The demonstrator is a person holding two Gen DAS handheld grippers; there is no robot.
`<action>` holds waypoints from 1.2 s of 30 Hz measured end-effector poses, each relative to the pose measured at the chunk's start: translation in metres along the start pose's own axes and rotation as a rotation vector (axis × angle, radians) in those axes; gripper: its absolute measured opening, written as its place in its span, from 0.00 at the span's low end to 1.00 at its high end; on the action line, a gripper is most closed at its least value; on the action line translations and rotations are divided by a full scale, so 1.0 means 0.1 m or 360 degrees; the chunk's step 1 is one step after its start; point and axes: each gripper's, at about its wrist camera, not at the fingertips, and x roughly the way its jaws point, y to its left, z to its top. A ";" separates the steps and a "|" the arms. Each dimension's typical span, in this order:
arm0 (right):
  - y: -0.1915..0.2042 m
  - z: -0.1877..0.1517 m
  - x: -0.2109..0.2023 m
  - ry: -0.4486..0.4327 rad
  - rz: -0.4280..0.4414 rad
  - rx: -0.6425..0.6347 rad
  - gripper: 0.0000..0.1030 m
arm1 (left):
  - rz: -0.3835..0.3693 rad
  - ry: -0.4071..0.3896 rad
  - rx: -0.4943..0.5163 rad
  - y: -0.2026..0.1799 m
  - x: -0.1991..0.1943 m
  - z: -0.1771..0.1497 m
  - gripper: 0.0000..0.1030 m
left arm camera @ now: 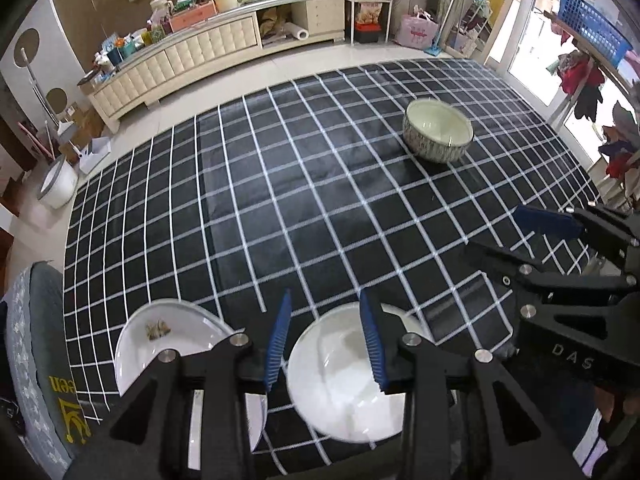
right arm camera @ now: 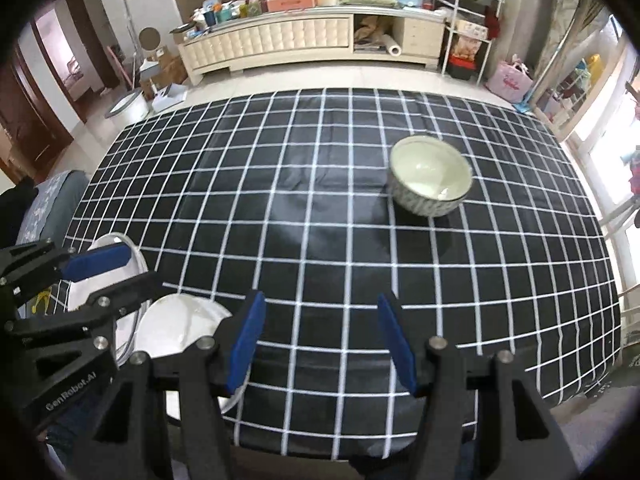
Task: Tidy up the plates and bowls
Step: 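Reach the right tool to the green-speckled bowl and grasp its rim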
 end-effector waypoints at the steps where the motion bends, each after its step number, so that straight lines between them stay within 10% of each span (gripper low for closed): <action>1: -0.04 0.02 -0.01 -0.0009 -0.0007 0.0005 0.61 | 0.0000 0.0000 0.0012 -0.05 0.00 0.06 0.32; 36: -1.43 0.63 0.31 0.0003 -0.0156 0.0215 0.73 | -0.0052 -0.0014 0.0231 -1.01 0.72 1.53 0.61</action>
